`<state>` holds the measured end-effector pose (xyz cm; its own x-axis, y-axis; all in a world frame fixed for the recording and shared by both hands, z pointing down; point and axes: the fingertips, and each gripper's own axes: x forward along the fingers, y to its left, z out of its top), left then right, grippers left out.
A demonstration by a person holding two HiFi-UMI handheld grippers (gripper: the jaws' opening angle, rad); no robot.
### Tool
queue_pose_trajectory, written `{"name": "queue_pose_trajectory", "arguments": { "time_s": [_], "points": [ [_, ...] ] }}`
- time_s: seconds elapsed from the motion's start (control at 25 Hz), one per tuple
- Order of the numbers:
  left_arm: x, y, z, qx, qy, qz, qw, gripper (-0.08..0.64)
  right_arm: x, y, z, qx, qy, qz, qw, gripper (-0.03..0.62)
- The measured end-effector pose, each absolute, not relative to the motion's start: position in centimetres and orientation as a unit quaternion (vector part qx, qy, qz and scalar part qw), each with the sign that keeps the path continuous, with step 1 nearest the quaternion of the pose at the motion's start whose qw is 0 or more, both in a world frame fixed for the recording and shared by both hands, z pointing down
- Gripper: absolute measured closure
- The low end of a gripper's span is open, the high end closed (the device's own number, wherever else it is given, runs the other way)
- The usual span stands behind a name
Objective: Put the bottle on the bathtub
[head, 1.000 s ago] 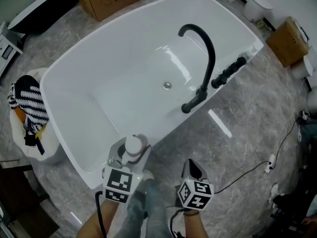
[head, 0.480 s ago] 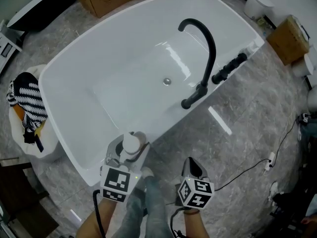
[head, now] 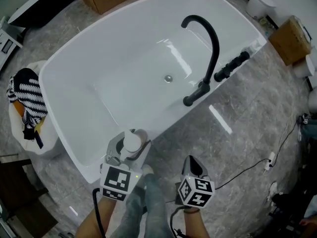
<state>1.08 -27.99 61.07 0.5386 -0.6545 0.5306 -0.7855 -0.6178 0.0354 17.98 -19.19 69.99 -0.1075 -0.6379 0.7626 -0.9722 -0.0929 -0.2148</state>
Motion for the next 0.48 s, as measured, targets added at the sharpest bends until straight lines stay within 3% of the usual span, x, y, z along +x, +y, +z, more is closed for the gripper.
{"name": "queue_pose_trajectory", "arguments": {
  "time_s": [0.48],
  "points": [
    [1.1, -27.53, 61.07, 0.866, -0.422, 0.235, 0.126, 0.329, 17.67, -18.53, 70.17, 0.631, -0.637, 0.385, 0.219, 0.589]
  ]
}}
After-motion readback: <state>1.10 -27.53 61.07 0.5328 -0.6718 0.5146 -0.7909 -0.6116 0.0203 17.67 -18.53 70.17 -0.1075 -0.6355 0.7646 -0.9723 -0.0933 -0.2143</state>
